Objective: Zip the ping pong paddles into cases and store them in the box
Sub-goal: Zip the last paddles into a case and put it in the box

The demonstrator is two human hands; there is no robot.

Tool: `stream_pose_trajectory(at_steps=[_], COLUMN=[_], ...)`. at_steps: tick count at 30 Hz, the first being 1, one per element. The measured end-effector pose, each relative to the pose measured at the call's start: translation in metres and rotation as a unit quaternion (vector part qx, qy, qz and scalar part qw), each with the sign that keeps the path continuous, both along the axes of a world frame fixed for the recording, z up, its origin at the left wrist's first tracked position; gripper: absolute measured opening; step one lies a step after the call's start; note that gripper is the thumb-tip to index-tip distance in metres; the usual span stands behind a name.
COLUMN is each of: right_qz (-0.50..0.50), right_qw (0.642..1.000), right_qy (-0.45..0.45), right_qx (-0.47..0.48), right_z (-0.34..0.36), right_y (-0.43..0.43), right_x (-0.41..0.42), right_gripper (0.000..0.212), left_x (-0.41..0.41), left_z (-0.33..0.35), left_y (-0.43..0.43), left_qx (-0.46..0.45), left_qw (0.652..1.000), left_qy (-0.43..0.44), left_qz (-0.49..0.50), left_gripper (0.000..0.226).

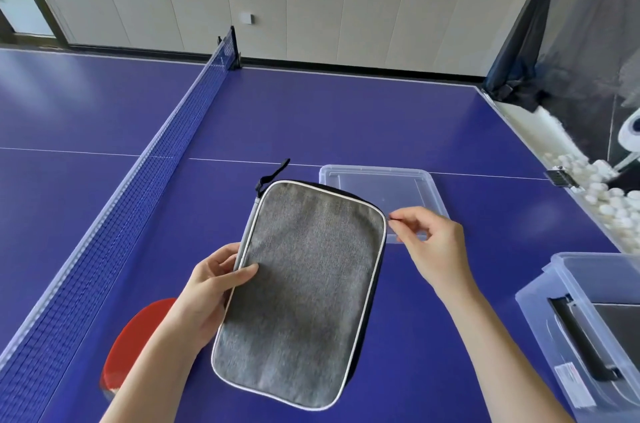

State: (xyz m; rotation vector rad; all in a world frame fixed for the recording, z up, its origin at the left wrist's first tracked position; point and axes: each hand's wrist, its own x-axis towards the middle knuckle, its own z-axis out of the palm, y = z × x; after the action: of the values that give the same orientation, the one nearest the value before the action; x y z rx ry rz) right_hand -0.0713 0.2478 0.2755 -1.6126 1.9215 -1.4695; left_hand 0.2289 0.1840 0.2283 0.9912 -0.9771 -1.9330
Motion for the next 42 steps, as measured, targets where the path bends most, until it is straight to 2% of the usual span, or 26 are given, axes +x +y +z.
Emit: stream_pose_trajectory(at_steps=[3, 7, 11, 13, 14, 16, 18, 22, 28, 35, 42], right_qz=[0.011, 0.019, 0.026, 0.013, 0.007, 0.002, 0.002, 0.004, 0.005, -0.054, -0.107], right_qw=[0.995, 0.989, 0.985, 0.985, 0.985, 0.986, 0.988, 0.991, 0.994, 0.994, 0.992], right_qy=[0.096, 0.135, 0.131, 0.127, 0.123, 0.117, 0.108, 0.090, 0.089, 0.059, -0.001], right_qx=[-0.032, -0.064, -0.108, -0.120, -0.122, -0.117, -0.107, -0.094, -0.066, -0.069, -0.062], right_z=[-0.004, -0.007, -0.009, -0.012, -0.014, -0.020, -0.025, -0.035, -0.062, -0.092, -0.110], right_y=[-0.003, -0.004, -0.002, 0.000, 0.002, 0.007, 0.011, 0.021, 0.050, 0.093, 0.106], right_x=[-0.004, -0.009, -0.009, -0.008, -0.008, -0.007, -0.004, 0.005, 0.012, 0.037, 0.069], right_gripper=[0.009, 0.012, 0.011, 0.013, 0.013, 0.013, 0.012, 0.010, 0.009, 0.019, 0.015], left_x=[-0.001, -0.002, -0.001, -0.001, -0.002, -0.005, -0.010, -0.018, -0.028, -0.050, -0.089], left_z=[0.001, 0.004, 0.002, 0.002, 0.003, 0.007, 0.010, 0.012, 0.012, 0.007, 0.007], left_y=[0.001, 0.004, 0.008, 0.011, 0.012, 0.015, 0.017, 0.016, 0.014, 0.015, 0.024], left_qx=[0.012, 0.030, 0.051, 0.056, 0.056, 0.049, 0.042, 0.051, 0.073, 0.055, 0.022], left_qw=[1.000, 0.999, 0.999, 0.998, 0.998, 0.998, 0.996, 0.992, 0.978, 0.958, 0.937], left_qy=[0.004, 0.003, 0.003, 0.012, 0.015, 0.020, 0.011, 0.007, 0.025, 0.041, 0.024], left_qz=[-0.009, -0.017, -0.007, 0.001, 0.010, 0.040, 0.073, 0.115, 0.196, 0.278, 0.347], left_gripper=[0.071, 0.076, 0.085, 0.082, 0.074, 0.043, 0.030, 0.043, 0.014, 0.016, 0.014])
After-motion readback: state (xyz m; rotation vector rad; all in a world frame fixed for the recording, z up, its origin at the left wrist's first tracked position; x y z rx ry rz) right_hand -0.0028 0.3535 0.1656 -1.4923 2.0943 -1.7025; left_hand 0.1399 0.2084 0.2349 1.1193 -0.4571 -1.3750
